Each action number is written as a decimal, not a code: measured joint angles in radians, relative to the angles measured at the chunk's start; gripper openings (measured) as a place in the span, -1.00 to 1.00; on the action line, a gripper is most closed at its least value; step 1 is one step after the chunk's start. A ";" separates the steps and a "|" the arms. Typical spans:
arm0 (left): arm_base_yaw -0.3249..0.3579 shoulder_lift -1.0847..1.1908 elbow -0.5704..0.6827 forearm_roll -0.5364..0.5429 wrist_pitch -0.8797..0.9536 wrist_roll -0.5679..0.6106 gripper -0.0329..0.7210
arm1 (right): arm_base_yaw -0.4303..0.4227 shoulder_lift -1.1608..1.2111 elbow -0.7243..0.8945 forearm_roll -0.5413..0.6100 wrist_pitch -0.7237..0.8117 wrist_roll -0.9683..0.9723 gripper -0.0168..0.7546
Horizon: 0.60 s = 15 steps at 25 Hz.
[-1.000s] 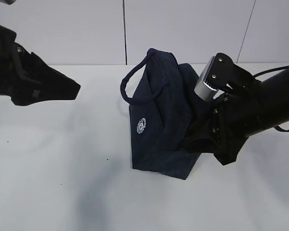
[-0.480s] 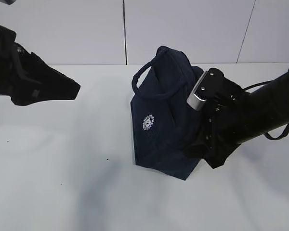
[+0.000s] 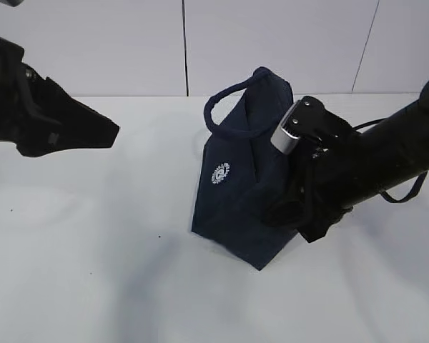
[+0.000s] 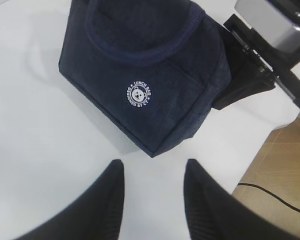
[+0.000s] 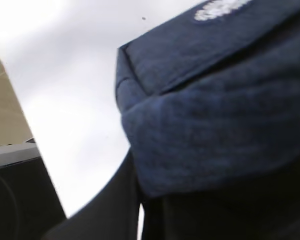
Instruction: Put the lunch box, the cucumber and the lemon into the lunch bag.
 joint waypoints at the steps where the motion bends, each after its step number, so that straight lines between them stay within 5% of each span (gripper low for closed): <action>1: 0.000 0.000 0.000 0.000 0.000 0.000 -0.20 | 0.000 0.000 -0.013 0.000 0.020 0.000 -0.84; 15: 0.000 0.000 0.000 0.000 0.000 0.000 -0.20 | 0.000 0.000 -0.189 -0.099 0.215 0.067 -0.85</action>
